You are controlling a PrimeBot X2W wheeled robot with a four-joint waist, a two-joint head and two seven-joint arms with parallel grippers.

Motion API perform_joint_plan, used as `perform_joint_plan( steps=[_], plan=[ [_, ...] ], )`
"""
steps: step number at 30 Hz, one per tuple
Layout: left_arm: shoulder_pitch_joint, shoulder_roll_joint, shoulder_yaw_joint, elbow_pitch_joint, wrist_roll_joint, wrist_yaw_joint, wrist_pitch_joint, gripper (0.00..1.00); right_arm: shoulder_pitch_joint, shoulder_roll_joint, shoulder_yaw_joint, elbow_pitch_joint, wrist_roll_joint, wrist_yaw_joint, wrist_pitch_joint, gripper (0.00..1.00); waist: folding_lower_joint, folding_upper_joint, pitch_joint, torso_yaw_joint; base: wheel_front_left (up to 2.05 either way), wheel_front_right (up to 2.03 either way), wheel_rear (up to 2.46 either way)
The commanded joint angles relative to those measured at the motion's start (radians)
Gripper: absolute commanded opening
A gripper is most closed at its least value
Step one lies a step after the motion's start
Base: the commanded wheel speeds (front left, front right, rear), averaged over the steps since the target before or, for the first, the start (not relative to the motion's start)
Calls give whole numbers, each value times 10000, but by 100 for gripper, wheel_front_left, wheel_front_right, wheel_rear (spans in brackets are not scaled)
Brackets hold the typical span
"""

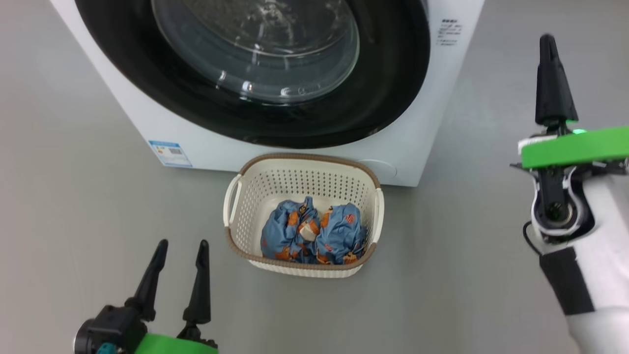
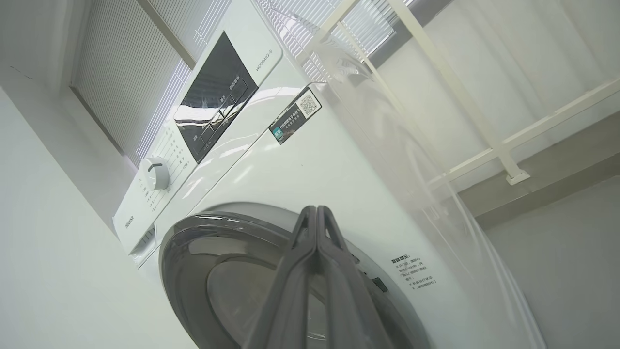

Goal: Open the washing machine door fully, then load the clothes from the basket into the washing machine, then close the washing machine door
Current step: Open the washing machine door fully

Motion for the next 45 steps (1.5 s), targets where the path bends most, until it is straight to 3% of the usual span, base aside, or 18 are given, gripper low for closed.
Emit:
perform_joint_plan(
  steps=[1, 7, 11, 15, 21, 31, 45],
  plan=[
    [-439, 97, 227, -288, -90, -21, -67, 100, -573, -313, 575, -68, 932, 46, -47, 0, 0, 0, 303, 231, 0, 0, 0],
    [-688, 76, 43, -294, -126, -21, -67, 100, -1442, -1266, 1499, 369, 3314, 46, -28, 0, 0, 0, 604, 401, 0, 0, 0],
    [-878, 62, -115, -309, -178, -21, -67, 100, -2083, -2101, 2166, 395, 4946, 46, 664, 0, 0, 0, 909, 571, 0, 0, 0],
    [-1088, 48, -333, -272, -228, -21, -67, 100, -2665, -2892, 2820, 536, 5546, 46, 1520, 0, 0, 0, 1249, 768, 0, 0, 0],
    [-1364, 30, -646, -219, -312, -21, -67, 100, -3358, -3531, 3132, 673, 6549, 46, 2892, 0, 0, 0, 1726, 1018, 0, 0, 0],
    [-1776, 32, -894, -233, -362, -21, -67, 100, -4256, -3702, 2618, 1219, 7762, 46, 5232, 0, 0, 0, 2391, 1214, 0, 0, 0],
    [-2062, 69, -1168, -345, -418, -21, -67, 100, -5111, -3299, 2044, 1836, 7578, 46, 6664, 0, 0, 0, 2956, 1364, 0, 0, 0]
  ],
)
